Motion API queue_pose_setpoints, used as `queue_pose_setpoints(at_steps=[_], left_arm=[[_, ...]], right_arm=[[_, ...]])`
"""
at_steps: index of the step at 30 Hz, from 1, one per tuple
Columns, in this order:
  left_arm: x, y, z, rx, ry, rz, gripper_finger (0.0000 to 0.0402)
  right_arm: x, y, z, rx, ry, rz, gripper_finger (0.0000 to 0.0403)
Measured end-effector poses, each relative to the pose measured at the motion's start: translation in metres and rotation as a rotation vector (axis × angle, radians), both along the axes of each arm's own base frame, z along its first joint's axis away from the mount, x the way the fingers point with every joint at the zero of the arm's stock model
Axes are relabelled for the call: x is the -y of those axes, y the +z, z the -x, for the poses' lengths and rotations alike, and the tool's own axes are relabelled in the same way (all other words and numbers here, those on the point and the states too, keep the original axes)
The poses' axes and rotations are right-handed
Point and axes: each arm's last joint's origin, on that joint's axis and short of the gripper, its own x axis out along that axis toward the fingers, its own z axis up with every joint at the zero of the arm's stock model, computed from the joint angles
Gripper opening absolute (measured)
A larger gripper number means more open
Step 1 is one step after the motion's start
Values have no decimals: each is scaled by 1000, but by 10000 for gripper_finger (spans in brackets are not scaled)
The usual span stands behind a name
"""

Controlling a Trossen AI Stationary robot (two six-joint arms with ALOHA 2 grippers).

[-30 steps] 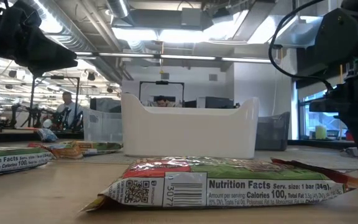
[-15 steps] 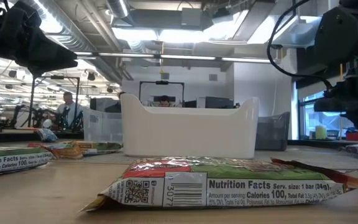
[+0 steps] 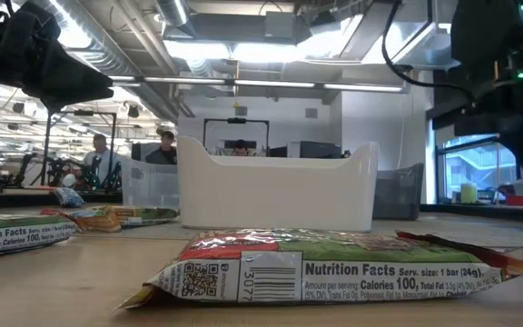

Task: Pick and place Granola Bars by type
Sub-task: Put the right blue granola bar into the black bin

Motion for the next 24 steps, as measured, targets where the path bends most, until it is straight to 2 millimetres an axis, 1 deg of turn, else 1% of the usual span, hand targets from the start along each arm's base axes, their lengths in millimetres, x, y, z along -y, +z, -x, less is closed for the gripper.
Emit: queue_pose_setpoints(at_steps=[4, 7, 9, 11, 13, 15, 17, 19, 21, 24], left_arm=[[0, 0, 0, 0, 0, 0, 169], [0, 0, 0, 0, 0, 0, 169], [0, 0, 0, 0, 0, 0, 169], [0, 0, 0, -1, 0, 0, 169], [0, 0, 0, 0, 0, 0, 169], [0, 0, 0, 0, 5, -1, 169], [0, 0, 0, 1, 19, -3, 169], [-1, 0, 0, 1, 32, -4, 169], [-1, 0, 0, 1, 34, -4, 169], [-1, 0, 0, 1, 34, -4, 169]], right_arm=[[-3, 11, -8, 43, 29, -18, 100], [-5, 25, -16, 76, 49, -23, 100], [-7, 39, -21, 96, 52, -30, 100], [-9, 57, -26, 126, 49, -31, 100], [-9, 77, -32, 178, 65, 19, 100], [-7, 94, -37, 241, 120, 111, 100], [-1, 110, -44, 295, 203, 235, 100], [8, 124, -49, 309, 309, 329, 100], [18, 134, -56, 305, 414, 373, 100], [37, 143, -65, 280, 557, 411, 100]])
